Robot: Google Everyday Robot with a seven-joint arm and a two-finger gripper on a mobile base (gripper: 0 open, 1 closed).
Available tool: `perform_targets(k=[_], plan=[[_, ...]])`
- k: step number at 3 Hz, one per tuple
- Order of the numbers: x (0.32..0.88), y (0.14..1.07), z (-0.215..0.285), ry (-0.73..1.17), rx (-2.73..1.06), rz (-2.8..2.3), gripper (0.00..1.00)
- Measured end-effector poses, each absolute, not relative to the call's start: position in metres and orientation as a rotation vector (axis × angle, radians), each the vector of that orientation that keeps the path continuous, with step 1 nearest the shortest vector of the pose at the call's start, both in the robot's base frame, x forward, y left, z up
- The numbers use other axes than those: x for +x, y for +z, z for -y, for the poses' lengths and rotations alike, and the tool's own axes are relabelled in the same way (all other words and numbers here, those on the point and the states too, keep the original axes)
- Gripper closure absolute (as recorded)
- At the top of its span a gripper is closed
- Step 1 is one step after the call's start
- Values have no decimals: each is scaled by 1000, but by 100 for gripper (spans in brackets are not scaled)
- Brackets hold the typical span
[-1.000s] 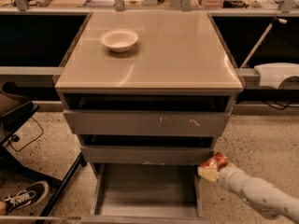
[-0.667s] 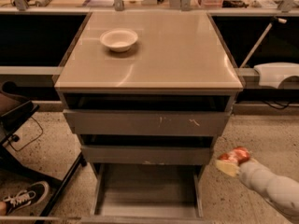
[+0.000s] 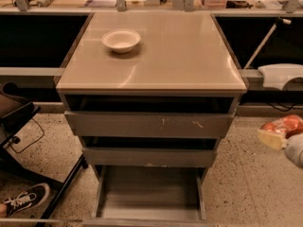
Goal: Pick coke can from bottom drawer and place on counter
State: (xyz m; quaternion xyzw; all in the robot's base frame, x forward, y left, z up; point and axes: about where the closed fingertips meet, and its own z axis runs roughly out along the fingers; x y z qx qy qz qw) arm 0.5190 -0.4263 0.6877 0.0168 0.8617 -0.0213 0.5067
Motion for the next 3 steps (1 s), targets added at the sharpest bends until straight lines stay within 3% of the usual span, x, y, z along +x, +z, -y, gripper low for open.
perform_targets(k=[1, 3], plan=[[564, 766, 416, -55, -54, -2008, 100], [582, 775, 413, -42, -72, -2001, 100]])
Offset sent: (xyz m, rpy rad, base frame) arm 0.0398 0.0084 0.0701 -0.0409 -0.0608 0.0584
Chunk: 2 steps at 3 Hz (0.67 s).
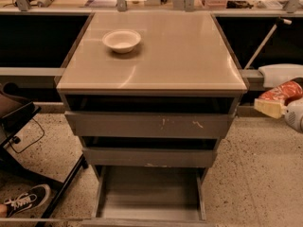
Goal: Pick coke can from bottom drawer and place on counter
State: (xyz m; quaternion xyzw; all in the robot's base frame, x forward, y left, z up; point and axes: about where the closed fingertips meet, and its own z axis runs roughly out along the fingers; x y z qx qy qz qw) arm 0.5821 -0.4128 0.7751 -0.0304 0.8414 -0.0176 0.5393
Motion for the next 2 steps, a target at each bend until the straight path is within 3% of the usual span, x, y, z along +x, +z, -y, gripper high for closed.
perform_targets(k=[1, 2], plan=[[623, 798, 407, 7, -101, -1997, 100], [667, 883, 408, 17, -127, -1921, 100]])
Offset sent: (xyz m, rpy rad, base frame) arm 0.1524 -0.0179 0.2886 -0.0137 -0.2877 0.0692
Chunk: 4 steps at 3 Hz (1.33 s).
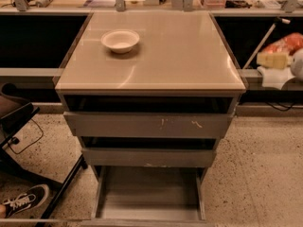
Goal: Pick coke can from bottom drawer and place on counter
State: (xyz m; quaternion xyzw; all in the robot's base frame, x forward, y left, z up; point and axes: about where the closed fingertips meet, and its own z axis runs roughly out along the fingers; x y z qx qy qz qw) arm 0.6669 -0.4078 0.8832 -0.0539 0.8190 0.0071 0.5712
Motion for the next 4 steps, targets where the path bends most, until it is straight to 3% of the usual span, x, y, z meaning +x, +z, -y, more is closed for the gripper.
perform_targets(k=[1, 2, 4], plan=[[691, 996, 408, -7, -141, -1790, 100], [691, 1043, 392, 51, -226, -1751, 100], [692, 968, 221, 392, -642, -1828, 100]])
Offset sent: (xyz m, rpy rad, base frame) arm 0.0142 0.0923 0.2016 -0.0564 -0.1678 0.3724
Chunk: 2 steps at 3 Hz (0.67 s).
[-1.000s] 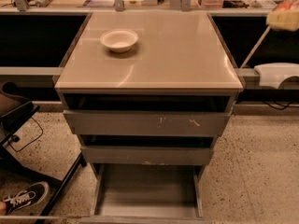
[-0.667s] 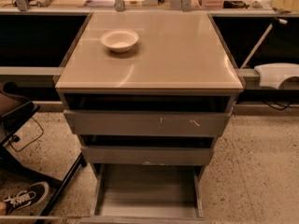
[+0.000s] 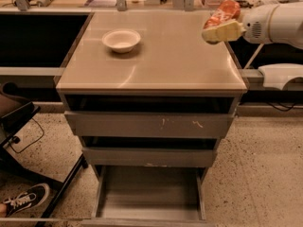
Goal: Pick coke can from bottom drawer and place on counter
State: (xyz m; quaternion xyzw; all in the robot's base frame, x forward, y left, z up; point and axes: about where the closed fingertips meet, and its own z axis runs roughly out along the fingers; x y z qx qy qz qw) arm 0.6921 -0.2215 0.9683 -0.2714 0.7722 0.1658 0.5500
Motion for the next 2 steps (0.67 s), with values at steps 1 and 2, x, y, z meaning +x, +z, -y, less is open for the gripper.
perform_targets(k=[1, 2], plan=[[701, 915, 141, 520, -735, -1885, 100], [714, 861, 90, 577, -749, -1951, 100]])
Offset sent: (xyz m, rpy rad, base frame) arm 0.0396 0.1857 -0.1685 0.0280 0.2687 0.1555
